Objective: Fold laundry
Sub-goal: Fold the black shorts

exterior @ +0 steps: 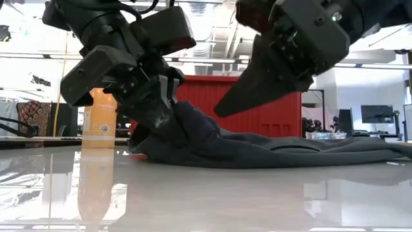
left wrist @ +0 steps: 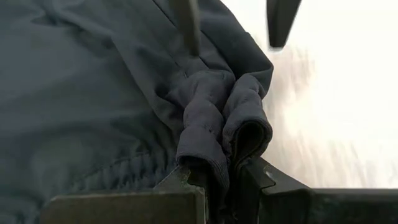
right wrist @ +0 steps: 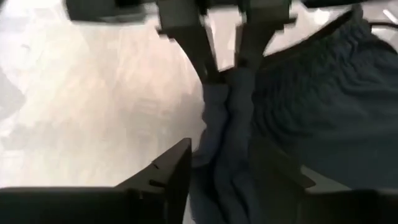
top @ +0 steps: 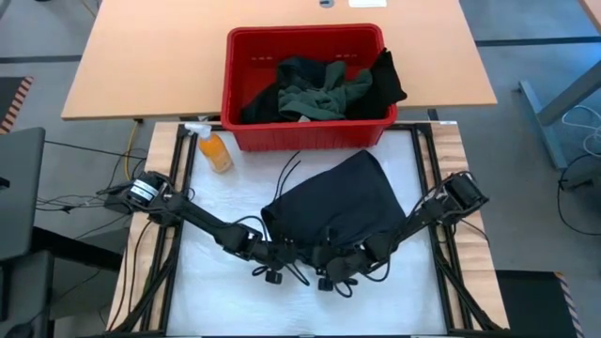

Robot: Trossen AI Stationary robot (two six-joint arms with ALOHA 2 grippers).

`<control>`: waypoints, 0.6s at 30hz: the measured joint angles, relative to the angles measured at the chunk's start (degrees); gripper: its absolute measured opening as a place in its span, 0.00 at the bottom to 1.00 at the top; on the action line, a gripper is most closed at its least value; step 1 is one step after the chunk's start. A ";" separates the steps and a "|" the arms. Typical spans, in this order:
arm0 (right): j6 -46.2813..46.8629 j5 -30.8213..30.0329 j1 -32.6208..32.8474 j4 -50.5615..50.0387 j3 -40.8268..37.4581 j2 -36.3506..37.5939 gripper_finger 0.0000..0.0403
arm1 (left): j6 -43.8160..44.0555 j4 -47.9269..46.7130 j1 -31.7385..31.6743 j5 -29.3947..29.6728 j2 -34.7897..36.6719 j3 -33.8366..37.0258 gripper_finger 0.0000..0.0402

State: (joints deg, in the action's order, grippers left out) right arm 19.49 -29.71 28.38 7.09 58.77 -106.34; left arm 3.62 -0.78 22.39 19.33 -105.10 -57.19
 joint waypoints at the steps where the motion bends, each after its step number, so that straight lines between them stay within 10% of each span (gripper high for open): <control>1: 0.02 -0.01 -0.05 0.29 -0.01 0.00 0.50 | 0.00 0.05 0.00 -0.07 0.00 0.02 0.05; 18: 0.17 3.54 -2.58 6.23 0.41 -4.81 0.63 | -1.42 0.40 -0.44 1.07 0.00 0.02 0.05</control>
State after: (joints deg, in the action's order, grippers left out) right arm 19.66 -26.17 25.81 13.32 59.18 -111.16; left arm 2.20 -0.38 21.95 20.40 -105.10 -57.17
